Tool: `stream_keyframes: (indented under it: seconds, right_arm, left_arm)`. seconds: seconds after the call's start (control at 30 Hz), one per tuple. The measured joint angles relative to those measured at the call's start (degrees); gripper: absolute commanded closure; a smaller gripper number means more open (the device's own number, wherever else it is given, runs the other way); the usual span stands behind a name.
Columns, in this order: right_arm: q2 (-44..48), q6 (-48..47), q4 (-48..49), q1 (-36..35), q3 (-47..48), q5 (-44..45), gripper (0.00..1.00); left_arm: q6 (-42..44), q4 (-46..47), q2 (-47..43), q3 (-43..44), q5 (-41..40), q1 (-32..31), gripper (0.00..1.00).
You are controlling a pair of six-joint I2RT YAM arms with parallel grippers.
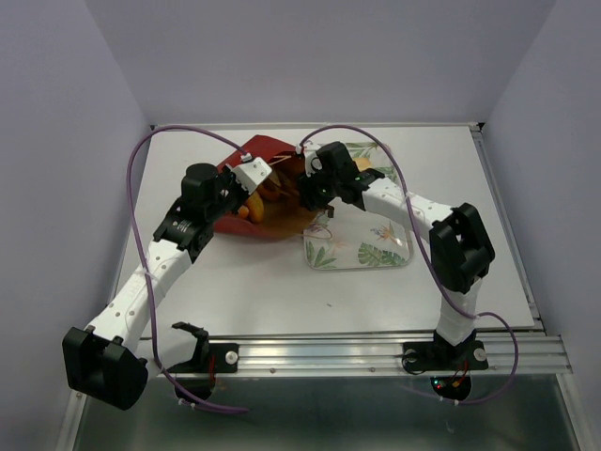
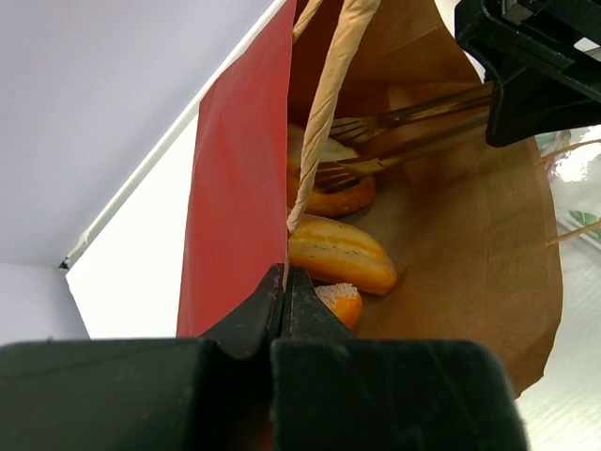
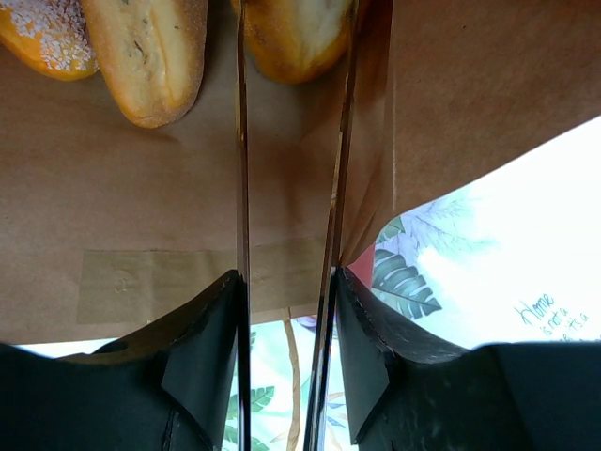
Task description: Take the fake bread out of the paper bag
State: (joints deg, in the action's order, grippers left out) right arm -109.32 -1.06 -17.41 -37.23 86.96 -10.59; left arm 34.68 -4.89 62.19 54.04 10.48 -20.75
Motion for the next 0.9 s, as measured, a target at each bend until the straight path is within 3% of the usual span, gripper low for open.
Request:
stream_keyframes:
  seconds: [0.33,0.9]
  right_arm:
    - [1.4,2.56,-0.24,-0.04,0.0,0.0,0.9]
    - [4.24,4.96,-1.51,-0.04,1.49,-0.63,0.91]
  left_arm:
    - [0.04,0.52,0.11,0.0,-0.66,0.0,1.0]
    - [0.02,1.81,1.55,0.0,-2.84,0.0,1.0]
